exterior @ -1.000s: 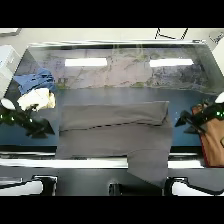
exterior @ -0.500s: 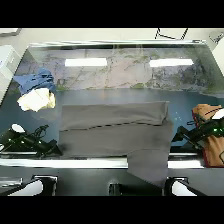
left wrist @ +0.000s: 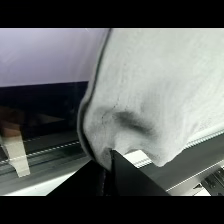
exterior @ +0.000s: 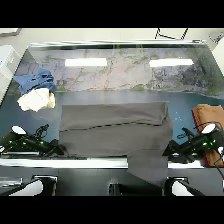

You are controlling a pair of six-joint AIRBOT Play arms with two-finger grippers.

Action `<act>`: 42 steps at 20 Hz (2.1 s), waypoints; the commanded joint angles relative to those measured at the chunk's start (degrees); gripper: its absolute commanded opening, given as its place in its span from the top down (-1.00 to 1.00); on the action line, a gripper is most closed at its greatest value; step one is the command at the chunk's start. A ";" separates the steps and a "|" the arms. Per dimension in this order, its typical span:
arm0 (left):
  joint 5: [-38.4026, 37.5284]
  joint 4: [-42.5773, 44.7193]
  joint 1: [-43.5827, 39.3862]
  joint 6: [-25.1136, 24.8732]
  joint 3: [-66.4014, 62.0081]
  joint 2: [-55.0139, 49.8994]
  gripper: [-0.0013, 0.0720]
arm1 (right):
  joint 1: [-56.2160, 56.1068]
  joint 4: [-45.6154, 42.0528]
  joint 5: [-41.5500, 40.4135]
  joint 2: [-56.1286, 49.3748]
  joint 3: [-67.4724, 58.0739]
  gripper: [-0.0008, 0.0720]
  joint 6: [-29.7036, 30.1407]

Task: Fold the clothes and pants, and hang the long-sleeved shirts on hangers.

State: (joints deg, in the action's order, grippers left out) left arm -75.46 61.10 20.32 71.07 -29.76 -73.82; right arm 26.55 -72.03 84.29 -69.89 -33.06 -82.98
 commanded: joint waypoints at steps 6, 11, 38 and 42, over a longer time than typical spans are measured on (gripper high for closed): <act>0.24 -1.53 0.04 -1.18 -0.13 1.57 0.90 | 0.04 9.73 -3.65 0.24 5.29 0.85 5.77; -3.39 -2.71 0.98 1.53 -9.66 7.52 0.90 | 0.02 11.17 0.92 0.24 -9.99 0.86 2.64; -16.68 -6.12 2.58 13.42 -59.12 -22.32 -0.89 | 6.19 15.26 -1.29 -31.56 -46.95 -1.00 -1.53; -16.68 -6.14 -0.17 15.58 -59.10 -14.53 -0.89 | 4.22 20.50 -1.07 -36.52 -45.75 -1.00 5.64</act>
State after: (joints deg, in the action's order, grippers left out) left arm -91.57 54.96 21.17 85.08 -88.68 -93.41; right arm 30.59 -54.81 81.34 -103.42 -79.61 -82.87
